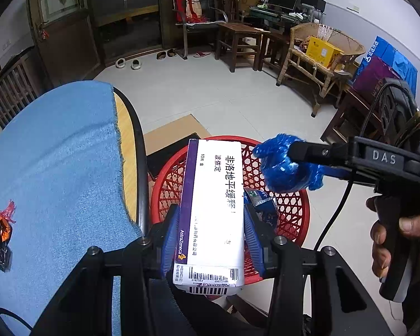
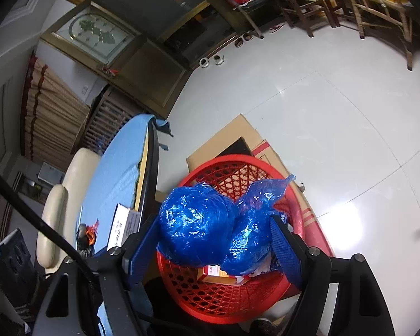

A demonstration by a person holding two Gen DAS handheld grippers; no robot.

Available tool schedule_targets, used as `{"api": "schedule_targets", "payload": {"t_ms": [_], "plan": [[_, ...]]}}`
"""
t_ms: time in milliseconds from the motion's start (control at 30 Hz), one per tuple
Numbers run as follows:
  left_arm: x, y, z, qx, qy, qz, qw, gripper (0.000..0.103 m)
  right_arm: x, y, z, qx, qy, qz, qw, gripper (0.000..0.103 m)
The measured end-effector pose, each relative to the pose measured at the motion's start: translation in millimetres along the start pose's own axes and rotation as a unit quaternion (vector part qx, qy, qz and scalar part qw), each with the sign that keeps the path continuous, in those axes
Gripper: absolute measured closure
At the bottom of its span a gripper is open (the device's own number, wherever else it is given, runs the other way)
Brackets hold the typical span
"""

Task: Collect trash
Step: 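Open the right tool over the basket while the left tool releases the medicine box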

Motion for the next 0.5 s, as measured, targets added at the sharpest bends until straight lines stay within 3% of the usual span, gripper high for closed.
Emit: {"api": "schedule_targets", "payload": {"t_ms": [100,133,167,500], "plan": [[-1,-1,0,0.0,-0.002,0.002,1.0,0.056,1,8,-2,-0.011,0.01,-0.004,1.0,0.013],[-1,-1,0,0.0,-0.003,0.004,1.0,0.056,2,9,-1,-0.011,0.011,-0.006,1.0,0.002],[-2,-1,1,0.0,-0.004,0.004,1.0,0.056,3,8,0,-0.008,0.012,-0.006,1.0,0.0],[3,14,5,-0.019,-0.002,-0.002,0.9998,0.056,11,-19,11,0.035,0.025,-0.002,0.999,0.0]]}}
Point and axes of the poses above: each gripper's, at about its wrist camera, not at the fingertips, and y roughly the way its jaws point, x to its right, z to its top, the point moved 3 cm from there along y, roughly the way its jaws point, and after that the axes turned 4 degrees about -x, right-handed, at the moved point
